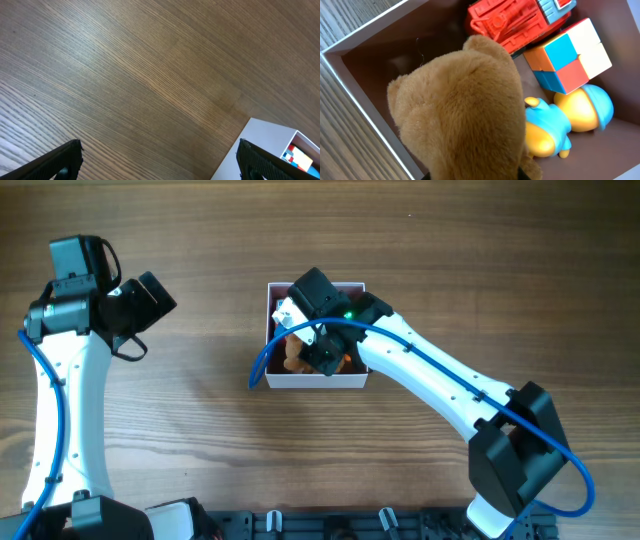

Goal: Pack container
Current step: 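Carry the bear left and lower it into the box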

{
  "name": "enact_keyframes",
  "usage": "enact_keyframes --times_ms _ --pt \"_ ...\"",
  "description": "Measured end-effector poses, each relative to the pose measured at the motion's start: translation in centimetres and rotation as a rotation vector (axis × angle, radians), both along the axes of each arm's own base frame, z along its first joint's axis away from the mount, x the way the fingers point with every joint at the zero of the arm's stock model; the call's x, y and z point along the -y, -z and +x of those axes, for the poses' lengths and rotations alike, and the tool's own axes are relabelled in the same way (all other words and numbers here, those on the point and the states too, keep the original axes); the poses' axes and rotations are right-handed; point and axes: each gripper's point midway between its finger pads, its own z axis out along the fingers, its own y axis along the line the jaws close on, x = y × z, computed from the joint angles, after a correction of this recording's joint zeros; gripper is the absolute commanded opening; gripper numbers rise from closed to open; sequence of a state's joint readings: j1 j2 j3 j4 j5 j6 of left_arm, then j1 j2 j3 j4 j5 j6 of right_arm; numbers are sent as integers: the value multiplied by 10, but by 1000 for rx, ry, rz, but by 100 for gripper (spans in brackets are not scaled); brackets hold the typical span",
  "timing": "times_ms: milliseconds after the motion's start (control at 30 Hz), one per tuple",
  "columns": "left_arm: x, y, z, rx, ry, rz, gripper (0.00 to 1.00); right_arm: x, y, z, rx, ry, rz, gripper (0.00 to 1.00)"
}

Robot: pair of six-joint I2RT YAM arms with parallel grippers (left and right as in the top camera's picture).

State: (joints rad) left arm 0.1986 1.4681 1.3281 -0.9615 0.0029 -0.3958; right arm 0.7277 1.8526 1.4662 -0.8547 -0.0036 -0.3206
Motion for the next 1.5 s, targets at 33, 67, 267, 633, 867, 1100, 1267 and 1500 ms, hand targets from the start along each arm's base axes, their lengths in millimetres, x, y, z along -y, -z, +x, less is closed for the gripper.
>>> enact_keyframes --times_ms 33,67,267,633,867,1100,1267,1500 --pt "0 0 0 0 0 0 100 0 0 0 -1 0 -1 5" --pt "0 0 0 0 0 0 100 0 1 0 -3 0 -3 7" --pt "0 0 0 0 0 0 100 3 8 -3 -22 -6 -23 52" --pt "0 0 0 0 0 0 100 3 8 -4 -24 -10 -26 57" --pt "0 0 0 0 0 0 100 4 8 -4 -25 -12 -29 8" --pt "0 0 0 0 0 0 100 10 11 -11 -55 -17 -58 14" --pt "0 0 0 1 0 0 100 11 11 -11 -53 -21 -62 68" --pt "0 0 0 1 0 0 100 12 11 -11 -55 -13 -62 73"
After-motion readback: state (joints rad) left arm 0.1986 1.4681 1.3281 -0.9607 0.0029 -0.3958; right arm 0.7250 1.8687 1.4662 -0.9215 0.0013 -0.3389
